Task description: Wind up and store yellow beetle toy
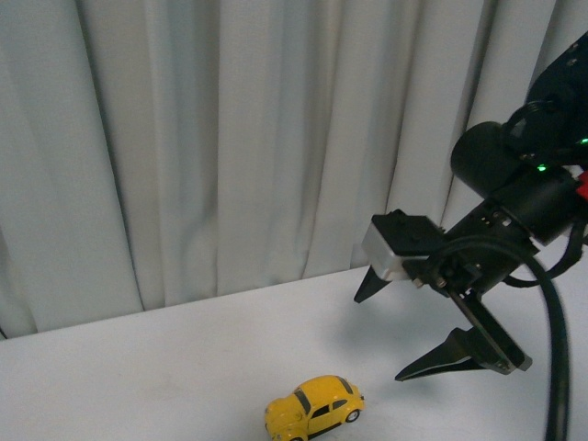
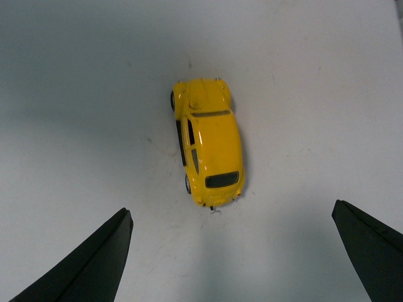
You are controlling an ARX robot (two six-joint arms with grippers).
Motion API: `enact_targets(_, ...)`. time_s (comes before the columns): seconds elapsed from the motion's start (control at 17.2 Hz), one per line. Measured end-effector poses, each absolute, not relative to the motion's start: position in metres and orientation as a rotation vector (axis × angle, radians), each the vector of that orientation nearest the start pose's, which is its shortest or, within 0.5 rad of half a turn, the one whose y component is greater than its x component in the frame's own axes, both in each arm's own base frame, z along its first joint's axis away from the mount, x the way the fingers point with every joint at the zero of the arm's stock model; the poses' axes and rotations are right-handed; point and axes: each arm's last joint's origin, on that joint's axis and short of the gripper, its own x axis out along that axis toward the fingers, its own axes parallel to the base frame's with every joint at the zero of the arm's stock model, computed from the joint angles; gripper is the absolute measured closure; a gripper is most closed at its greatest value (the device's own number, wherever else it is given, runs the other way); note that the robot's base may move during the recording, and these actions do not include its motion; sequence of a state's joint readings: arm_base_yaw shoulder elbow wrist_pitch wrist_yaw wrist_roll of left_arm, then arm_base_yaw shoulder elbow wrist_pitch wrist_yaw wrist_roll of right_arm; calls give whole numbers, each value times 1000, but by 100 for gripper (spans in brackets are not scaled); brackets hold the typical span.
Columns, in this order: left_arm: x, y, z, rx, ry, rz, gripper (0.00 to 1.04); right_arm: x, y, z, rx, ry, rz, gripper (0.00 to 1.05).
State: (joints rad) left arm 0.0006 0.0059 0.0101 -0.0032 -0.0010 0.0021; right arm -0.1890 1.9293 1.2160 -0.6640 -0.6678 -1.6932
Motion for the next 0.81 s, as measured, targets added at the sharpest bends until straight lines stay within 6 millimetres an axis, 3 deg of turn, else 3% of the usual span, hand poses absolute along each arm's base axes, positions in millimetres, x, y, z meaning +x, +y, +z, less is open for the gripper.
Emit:
enact_targets(0.29,97,0,166,2,-1,2,7,379,-28,125,-972,612,1303,7)
enact_targets(0.81,97,0,166,2,-1,2,7,399,12,90,-1041,660,1412,7)
